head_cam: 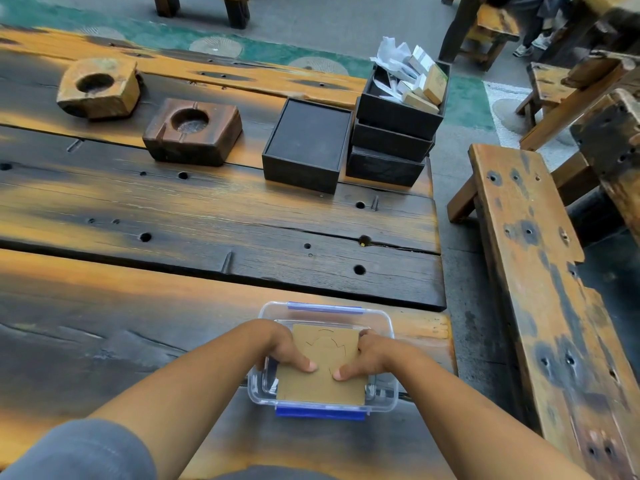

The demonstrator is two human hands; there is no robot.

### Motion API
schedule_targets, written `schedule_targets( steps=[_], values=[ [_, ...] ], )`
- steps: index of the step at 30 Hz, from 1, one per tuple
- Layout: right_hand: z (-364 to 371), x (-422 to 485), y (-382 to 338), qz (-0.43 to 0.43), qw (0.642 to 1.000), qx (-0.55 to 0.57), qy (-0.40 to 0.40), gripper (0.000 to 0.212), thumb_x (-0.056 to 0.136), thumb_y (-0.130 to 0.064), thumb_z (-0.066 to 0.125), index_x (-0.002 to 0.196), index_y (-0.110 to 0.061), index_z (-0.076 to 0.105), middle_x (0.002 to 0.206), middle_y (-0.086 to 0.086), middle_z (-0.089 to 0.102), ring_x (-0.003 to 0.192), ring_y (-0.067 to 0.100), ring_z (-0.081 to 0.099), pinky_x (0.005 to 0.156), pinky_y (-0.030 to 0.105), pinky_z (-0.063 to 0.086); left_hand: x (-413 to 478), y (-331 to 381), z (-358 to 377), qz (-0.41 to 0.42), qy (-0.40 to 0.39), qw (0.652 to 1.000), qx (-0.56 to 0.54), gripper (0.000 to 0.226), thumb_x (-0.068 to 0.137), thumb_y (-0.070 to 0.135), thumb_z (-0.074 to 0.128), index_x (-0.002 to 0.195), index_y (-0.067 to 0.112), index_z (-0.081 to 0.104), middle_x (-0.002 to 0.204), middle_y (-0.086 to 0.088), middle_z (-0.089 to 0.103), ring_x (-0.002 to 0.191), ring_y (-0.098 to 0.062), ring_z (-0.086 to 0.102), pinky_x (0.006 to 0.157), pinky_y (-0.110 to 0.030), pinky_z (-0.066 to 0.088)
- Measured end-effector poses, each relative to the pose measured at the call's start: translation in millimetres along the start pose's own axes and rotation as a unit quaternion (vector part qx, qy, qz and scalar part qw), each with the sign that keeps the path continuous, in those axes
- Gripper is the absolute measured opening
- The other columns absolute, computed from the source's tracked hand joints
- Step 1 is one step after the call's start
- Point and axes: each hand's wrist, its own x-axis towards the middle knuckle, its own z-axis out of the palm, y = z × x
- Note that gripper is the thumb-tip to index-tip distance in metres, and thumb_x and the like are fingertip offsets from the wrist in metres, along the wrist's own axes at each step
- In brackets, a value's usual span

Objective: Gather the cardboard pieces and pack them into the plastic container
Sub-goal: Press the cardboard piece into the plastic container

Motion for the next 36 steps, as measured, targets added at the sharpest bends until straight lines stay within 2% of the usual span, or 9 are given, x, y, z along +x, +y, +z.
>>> schedule_targets(
  steps=[4,10,13,18,21,24,27,31,36],
  values=[
    [-0.9,-0.8,1.4,-0.007,1.000,0.016,-0.002,0.114,0.052,-0.071,0.079,0.145,-0.017,0.042,0.143,-0.004,0.040,0.129,0.022,0.048,0.110,0.040,0.040,0.0,-5.3,-3.8,0.027,0.003,0.999,-0.029,0.091,0.072,0.059,0.077,0.145,0.015,0.044,0.146,-0.006,0.051,0.132,-0.029,0.051,0.109,-0.046,0.044],
    [5.5,1.3,4.6,0.012,1.000,0.017,-0.012,0.127,0.032,-0.067,0.084,0.143,-0.022,0.042,0.139,-0.008,0.044,0.125,0.022,0.051,0.108,0.045,0.043,2.2,-2.9,9.5,-0.012,-0.017,1.000,-0.006,0.087,0.079,0.052,0.073,0.148,0.013,0.038,0.151,-0.006,0.045,0.138,-0.027,0.044,0.114,-0.043,0.039],
    [10.1,3.6,2.1,0.023,0.999,0.026,0.009,0.125,0.036,-0.061,0.089,0.143,-0.019,0.038,0.137,-0.004,0.050,0.123,0.023,0.054,0.106,0.044,0.045,4.4,-2.2,8.8,-0.021,-0.007,1.000,0.009,0.090,0.076,0.051,0.077,0.148,0.013,0.039,0.150,-0.007,0.046,0.135,-0.030,0.048,0.111,-0.046,0.043],
    [16.7,0.0,-3.2,0.039,0.999,0.001,0.036,0.102,0.059,-0.057,0.085,0.142,-0.015,0.044,0.141,0.003,0.043,0.128,0.024,0.050,0.108,0.039,0.042,7.1,-0.5,21.4,-0.019,0.093,0.993,0.074,0.083,0.077,0.055,0.074,0.142,0.011,0.046,0.141,-0.009,0.054,0.125,-0.030,0.056,0.106,-0.043,0.046],
    [27.9,-0.6,-1.5,0.045,0.997,0.034,0.048,0.094,0.059,-0.057,0.085,0.136,-0.016,0.051,0.138,0.005,0.054,0.121,0.024,0.057,0.101,0.034,0.047,4.6,-1.1,34.6,-0.001,0.174,0.982,0.076,0.082,0.078,0.053,0.073,0.142,0.010,0.043,0.144,-0.011,0.048,0.129,-0.028,0.051,0.108,-0.039,0.043],
    [39.1,-4.2,1.7,0.063,0.990,0.104,0.071,0.089,0.068,-0.047,0.085,0.137,-0.011,0.041,0.136,0.007,0.056,0.122,0.025,0.056,0.095,0.032,0.047,2.7,-3.5,42.5,-0.002,0.211,0.977,0.022,0.082,0.075,0.047,0.078,0.139,0.010,0.041,0.142,-0.012,0.048,0.125,-0.028,0.053,0.103,-0.036,0.045],
    [52.2,-9.3,3.4,0.089,0.976,0.173,0.098,0.103,0.071,-0.045,0.084,0.147,-0.006,0.026,0.140,0.010,0.052,0.127,0.027,0.053,0.102,0.036,0.045,6.1,-6.6,54.7,-0.007,0.210,0.974,-0.079,0.077,0.075,0.040,0.081,0.133,0.007,0.040,0.134,-0.012,0.056,0.119,-0.029,0.059,0.096,-0.036,0.051],
    [64.7,-14.1,-0.7,0.098,0.963,0.222,0.114,0.101,0.078,-0.040,0.079,0.150,-0.002,0.019,0.143,0.013,0.050,0.129,0.030,0.052,0.108,0.040,0.043,10.8,-10.5,77.8,-0.013,0.244,0.950,-0.195,0.099,0.077,0.037,0.079,0.149,0.001,0.021,0.141,-0.013,0.053,0.127,-0.029,0.054,0.106,-0.036,0.044],
    [67.4,-20.7,-0.1,0.087,0.957,0.250,0.117,0.102,0.078,-0.041,0.078,0.151,-0.005,0.018,0.144,0.011,0.050,0.129,0.029,0.051,0.108,0.041,0.044,10.2,-12.9,85.0,0.010,0.240,0.928,-0.284,0.098,0.080,0.030,0.077,0.152,0.001,0.017,0.140,-0.014,0.054,0.126,-0.029,0.054,0.109,-0.039,0.044]
  ],
)
